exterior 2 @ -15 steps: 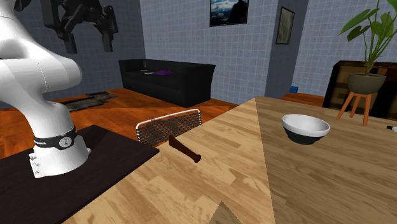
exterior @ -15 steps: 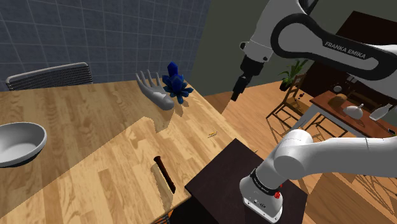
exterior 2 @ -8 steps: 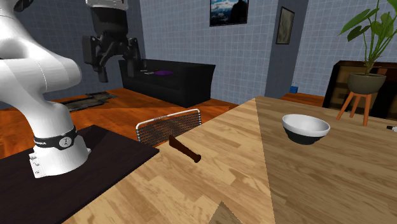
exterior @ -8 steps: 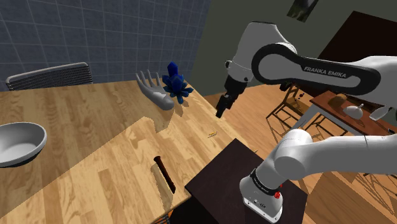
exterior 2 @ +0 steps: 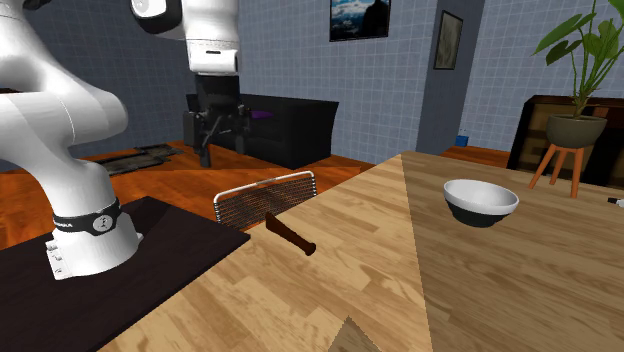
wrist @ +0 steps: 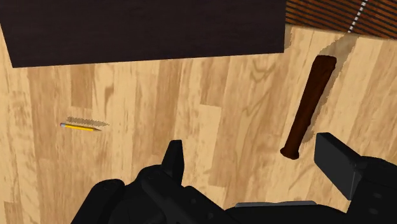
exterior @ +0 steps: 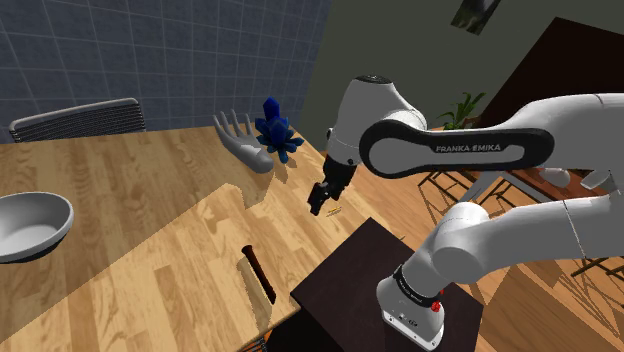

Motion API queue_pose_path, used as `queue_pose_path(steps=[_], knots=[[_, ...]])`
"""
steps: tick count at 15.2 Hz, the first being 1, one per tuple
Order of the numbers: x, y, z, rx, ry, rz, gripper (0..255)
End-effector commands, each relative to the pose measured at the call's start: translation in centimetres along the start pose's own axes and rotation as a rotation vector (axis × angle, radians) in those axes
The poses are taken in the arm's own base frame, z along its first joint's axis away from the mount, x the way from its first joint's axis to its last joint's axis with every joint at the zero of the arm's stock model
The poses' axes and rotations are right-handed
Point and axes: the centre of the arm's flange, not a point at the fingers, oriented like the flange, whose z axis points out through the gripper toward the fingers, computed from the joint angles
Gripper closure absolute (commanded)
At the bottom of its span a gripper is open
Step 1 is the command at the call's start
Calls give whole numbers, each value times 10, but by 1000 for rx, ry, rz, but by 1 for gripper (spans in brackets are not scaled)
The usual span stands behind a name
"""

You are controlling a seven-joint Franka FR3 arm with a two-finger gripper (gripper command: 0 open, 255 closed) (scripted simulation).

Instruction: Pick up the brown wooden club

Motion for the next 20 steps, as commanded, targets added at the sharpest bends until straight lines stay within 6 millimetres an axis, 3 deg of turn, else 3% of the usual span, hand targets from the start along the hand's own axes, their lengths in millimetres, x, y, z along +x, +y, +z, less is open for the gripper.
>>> queue_pose_path(steps=[1,17,20], knots=[[6,-15,23,1,-2,24,0],[52,-137,190,-1,-28,198,0],[56,-144,210,-1,-30,208,0]])
